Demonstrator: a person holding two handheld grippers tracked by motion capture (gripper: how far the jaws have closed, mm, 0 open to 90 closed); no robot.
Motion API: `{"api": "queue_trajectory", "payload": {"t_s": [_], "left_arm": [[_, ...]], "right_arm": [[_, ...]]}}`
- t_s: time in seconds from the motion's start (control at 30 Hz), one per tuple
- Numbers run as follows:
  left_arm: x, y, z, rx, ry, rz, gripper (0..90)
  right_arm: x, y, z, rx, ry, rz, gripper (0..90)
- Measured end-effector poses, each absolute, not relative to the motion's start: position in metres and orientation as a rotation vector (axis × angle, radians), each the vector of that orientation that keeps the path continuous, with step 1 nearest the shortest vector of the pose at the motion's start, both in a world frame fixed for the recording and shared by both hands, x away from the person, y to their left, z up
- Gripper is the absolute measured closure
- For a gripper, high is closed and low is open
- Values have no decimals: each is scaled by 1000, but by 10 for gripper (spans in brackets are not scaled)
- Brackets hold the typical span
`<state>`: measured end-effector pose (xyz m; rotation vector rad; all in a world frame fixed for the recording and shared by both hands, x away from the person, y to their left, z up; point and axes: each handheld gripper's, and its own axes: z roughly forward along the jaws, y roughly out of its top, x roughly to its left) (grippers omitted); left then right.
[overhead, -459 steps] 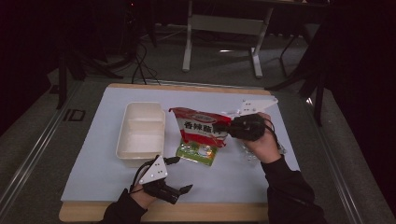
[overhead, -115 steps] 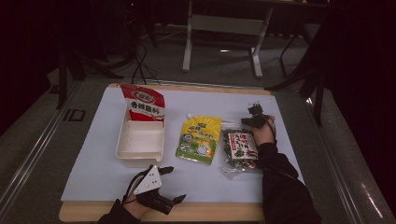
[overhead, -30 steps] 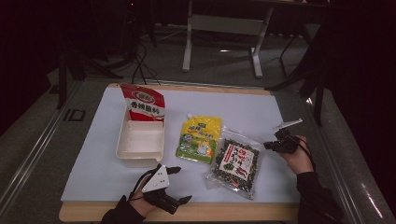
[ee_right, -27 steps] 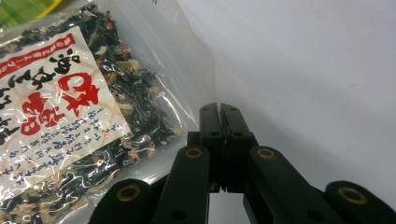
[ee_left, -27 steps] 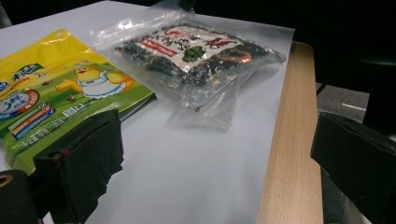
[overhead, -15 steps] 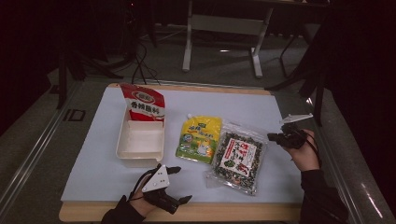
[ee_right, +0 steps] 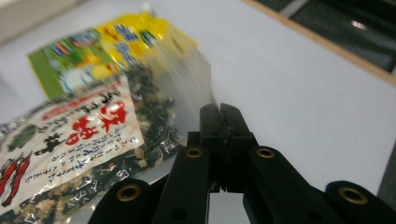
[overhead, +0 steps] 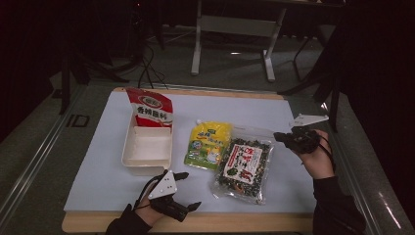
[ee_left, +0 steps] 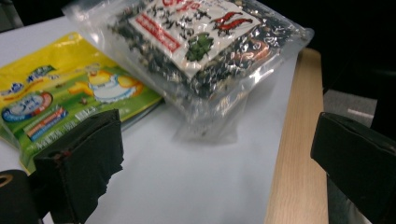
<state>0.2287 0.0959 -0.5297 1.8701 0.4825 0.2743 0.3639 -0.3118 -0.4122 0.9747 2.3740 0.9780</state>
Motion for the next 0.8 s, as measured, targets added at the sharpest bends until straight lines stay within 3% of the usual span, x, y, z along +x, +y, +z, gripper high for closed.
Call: {"api": "queue_trajectory", "payload": {"t_s": [0.8], "left_arm": [[239, 99, -518, 1886, 621, 255, 52]], "right_arm": [[316, -253, -356, 541, 2422, 1216, 898]]}}
